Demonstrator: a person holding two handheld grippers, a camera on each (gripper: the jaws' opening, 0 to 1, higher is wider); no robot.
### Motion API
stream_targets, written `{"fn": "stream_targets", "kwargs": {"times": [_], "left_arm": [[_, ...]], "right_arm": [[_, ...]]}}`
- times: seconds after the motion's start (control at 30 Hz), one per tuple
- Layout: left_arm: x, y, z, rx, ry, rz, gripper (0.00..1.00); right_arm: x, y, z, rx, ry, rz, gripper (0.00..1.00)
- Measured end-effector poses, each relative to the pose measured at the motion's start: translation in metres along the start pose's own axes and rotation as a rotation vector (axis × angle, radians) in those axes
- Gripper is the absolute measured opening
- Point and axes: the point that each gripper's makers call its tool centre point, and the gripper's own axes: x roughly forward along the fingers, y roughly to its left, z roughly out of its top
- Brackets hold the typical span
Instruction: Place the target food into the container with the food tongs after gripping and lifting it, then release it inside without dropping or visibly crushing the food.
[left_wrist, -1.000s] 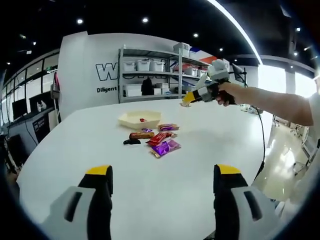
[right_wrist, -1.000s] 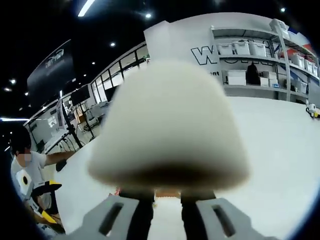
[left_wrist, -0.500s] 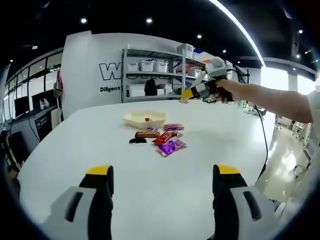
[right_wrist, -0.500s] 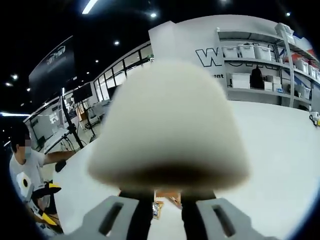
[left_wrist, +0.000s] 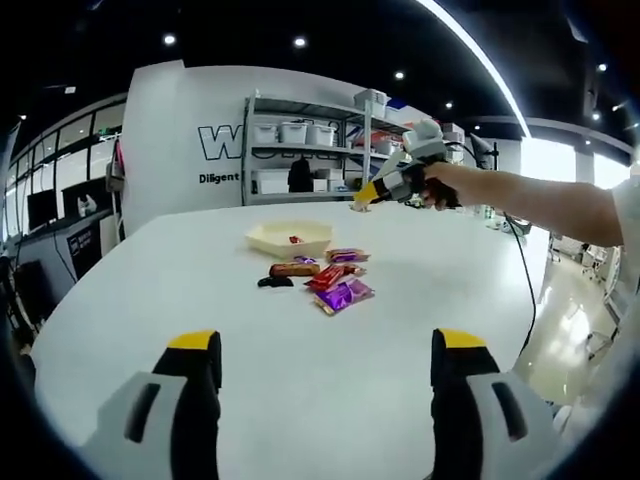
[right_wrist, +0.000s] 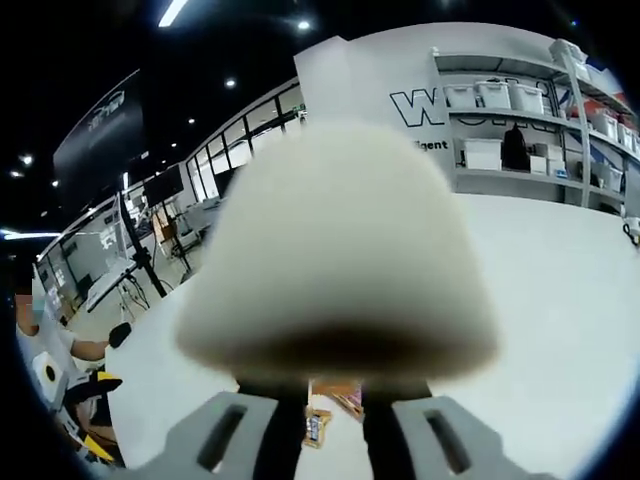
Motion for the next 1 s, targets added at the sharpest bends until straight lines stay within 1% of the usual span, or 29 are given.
{"fn": "stream_targets", "kwargs": {"times": [0.13, 0.27, 0.37, 0.47, 0.63, 0.8, 1.0], "left_arm": [[0.001, 0.000, 0.000, 0.001, -0.005, -0.004, 0.87], [0.004, 0.009, -0.004, -0.009, 0.004, 0.006, 0.88], [0.004, 0.011, -0.005, -0.013, 0.005, 0.008, 0.89], [0.006, 0.013, -0.004, -0.011, 0.003, 0.012, 0.92], [0.009, 0.010, -0.003, 0.004, -0.004, -0.002, 0.95], [0.012, 0.010, -0.001, 0.023, -0.028, -0.007, 0.99], [0.017, 0.007, 0.001, 0.040, -0.054, -0.029, 0.99]], "right_arm": [[0.007, -0.001, 0.001, -0.003, 0.005, -0.001, 0.13], [0.016, 0.001, -0.001, -0.005, 0.015, 0.006, 0.13], [0.021, 0.003, -0.001, -0.009, 0.018, 0.011, 0.13], [0.027, 0.005, 0.001, -0.013, 0.020, 0.015, 0.13], [0.034, 0.005, 0.002, -0.013, 0.020, 0.017, 0.13], [0.044, 0.004, 0.000, -0.024, 0.033, 0.014, 0.13], [0.056, -0.001, -0.001, -0.019, 0.040, 0.011, 0.13]]}}
